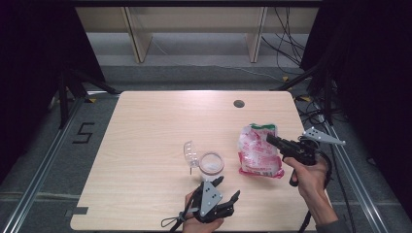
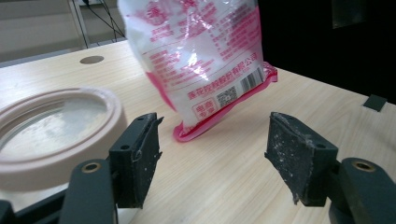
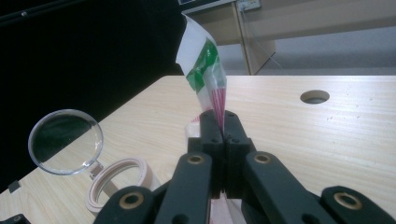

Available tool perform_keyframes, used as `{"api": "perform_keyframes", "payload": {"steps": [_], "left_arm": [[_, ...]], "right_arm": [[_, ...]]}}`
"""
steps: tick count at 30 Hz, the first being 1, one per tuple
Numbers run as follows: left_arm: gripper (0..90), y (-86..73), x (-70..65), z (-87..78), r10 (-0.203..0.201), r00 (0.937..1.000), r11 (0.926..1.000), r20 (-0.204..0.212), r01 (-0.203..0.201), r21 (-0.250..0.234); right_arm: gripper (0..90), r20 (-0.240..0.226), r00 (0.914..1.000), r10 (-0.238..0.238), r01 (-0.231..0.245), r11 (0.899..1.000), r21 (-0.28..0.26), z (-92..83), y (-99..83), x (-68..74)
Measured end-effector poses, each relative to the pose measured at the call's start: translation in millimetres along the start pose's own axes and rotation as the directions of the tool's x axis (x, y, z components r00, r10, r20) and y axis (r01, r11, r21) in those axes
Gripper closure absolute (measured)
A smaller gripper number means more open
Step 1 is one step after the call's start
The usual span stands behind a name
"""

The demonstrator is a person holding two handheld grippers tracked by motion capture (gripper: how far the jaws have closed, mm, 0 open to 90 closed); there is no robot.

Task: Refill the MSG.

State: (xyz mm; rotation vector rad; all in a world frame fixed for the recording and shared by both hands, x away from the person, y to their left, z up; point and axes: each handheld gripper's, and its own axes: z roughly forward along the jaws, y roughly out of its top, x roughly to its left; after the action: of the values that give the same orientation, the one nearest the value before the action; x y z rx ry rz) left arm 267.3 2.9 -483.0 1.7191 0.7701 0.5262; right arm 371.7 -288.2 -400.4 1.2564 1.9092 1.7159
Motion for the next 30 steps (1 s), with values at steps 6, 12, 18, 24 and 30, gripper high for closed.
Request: {"api": "perform_keyframes", "payload": {"steps": [6, 12, 18, 24, 30], "left_arm": [[33.5, -0.1, 11.4, -15.6, 0.019, 0.9996, 0.9998, -0.02, -0.019, -0.008], [33.3, -1.8, 20.8, -26.1, -0.007, 0.9986, 1.0, -0.052, 0.007, 0.0], [31.9, -4.6, 27.0, -30.1, 0.008, 0.9984, 0.9999, -0.057, -0.007, 0.013], [31.6, -7.7, 30.5, -34.5, -0.003, 0.9977, 0.9997, -0.068, 0.004, 0.024], [31.6, -7.9, 34.7, -38.4, -0.012, 0.9961, 0.9996, -0.088, 0.014, 0.026]], "right_arm": [[90.0, 0.009, 0.9997, 0.021, -0.021, 1.0, -0.018, -6.6, -6.9, -7.5], [90.0, 0.032, 0.9986, 0.042, -0.041, 0.999, -0.029, -14.0, -14.3, -17.9], [90.0, 0.049, 0.9971, 0.058, -0.056, 0.998, -0.036, -19.5, -21.6, -28.6], [90.0, 0.059, 0.9924, 0.108, -0.106, 0.994, -0.037, -23.5, -34.0, -37.9], [90.0, 0.076, 0.9901, 0.118, -0.115, 0.992, -0.042, -23.4, -46.8, -47.3]]}}
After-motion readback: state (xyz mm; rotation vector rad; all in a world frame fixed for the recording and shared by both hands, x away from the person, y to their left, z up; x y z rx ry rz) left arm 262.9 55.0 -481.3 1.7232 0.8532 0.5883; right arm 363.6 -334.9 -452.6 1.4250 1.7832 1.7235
